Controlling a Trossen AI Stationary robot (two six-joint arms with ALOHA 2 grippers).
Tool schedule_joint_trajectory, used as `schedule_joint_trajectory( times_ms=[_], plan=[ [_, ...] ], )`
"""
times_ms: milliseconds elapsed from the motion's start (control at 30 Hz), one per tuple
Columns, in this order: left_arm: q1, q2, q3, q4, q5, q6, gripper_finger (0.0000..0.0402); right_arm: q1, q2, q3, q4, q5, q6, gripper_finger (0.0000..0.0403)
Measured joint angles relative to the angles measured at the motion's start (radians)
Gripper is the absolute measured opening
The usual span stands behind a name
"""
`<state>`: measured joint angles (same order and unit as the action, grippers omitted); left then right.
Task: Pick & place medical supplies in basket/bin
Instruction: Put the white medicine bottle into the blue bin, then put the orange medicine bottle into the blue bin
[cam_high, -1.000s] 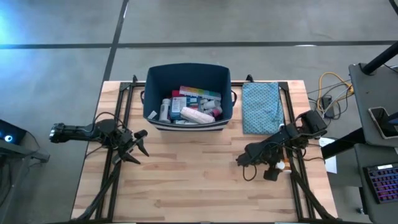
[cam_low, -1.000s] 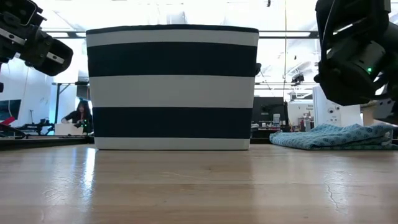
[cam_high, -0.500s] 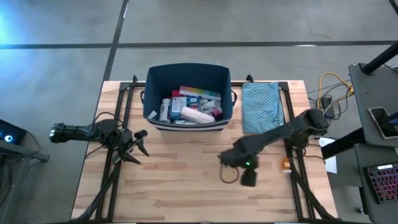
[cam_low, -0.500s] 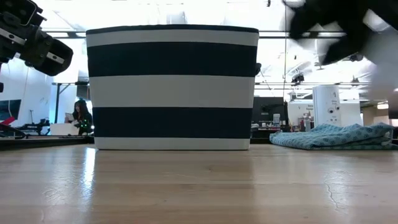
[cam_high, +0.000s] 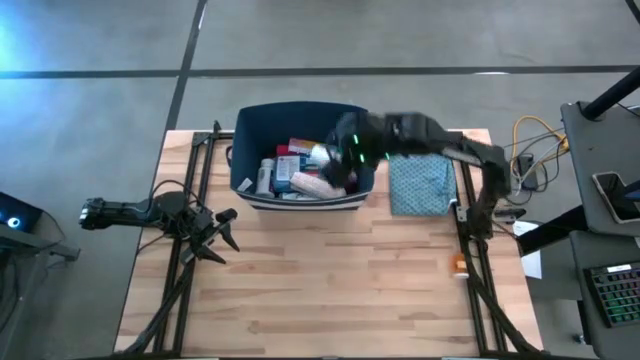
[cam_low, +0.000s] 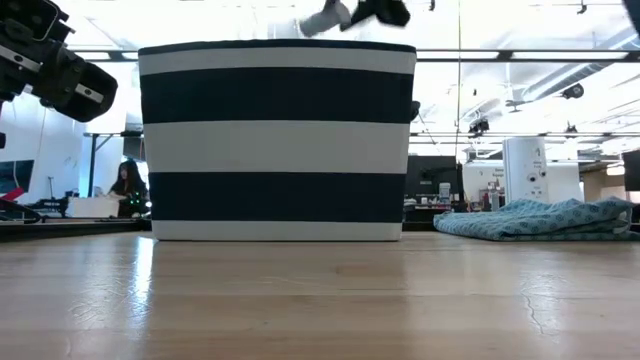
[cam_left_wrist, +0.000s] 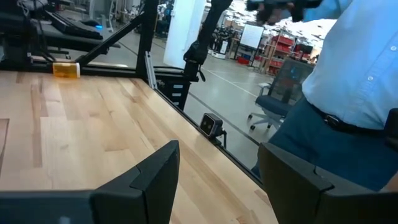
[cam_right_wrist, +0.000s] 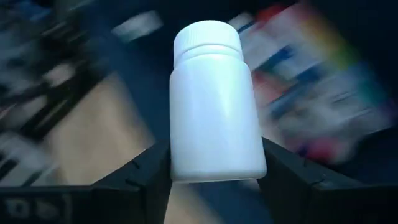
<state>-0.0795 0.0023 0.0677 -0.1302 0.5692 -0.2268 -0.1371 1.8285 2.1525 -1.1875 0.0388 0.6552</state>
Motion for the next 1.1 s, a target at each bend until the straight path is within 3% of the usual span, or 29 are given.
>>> schedule_joint_trajectory(
  times_ms=[200,367,467,667,867,1000,1100],
  plan=[
    [0.003,0.0,0.0,0.0,0.001,0.0,0.0198,-0.151,0.074,0.063,-0.206,-0.071,-0.029,0.0249],
    [0.009,0.0,0.0,0.0,0.001,0.0,0.0198,-0.125,0.063,0.063,-0.293,-0.03,-0.049,0.0295],
    [0.019,0.0,0.0,0.0,0.001,0.0,0.0198,-0.068,0.042,0.061,-0.397,0.021,0.036,0.0312],
    [0.023,0.0,0.0,0.0,0.0,0.0,0.0198,0.119,-0.018,0.013,-0.38,0.031,0.227,0.0326],
    [0.019,0.0,0.0,0.0,0.0,0.0,0.0198,0.352,-0.029,-0.077,-0.38,-0.169,0.251,0.0319],
    [0.006,0.0,0.0,0.0,0.001,0.0,0.0198,0.456,-0.024,-0.285,-0.384,-0.253,0.46,0.0318],
    [-0.004,0.0,0.0,0.0,0.001,0.0,0.0198,0.482,-0.019,-0.502,-0.386,-0.386,0.649,0.032]
  ],
)
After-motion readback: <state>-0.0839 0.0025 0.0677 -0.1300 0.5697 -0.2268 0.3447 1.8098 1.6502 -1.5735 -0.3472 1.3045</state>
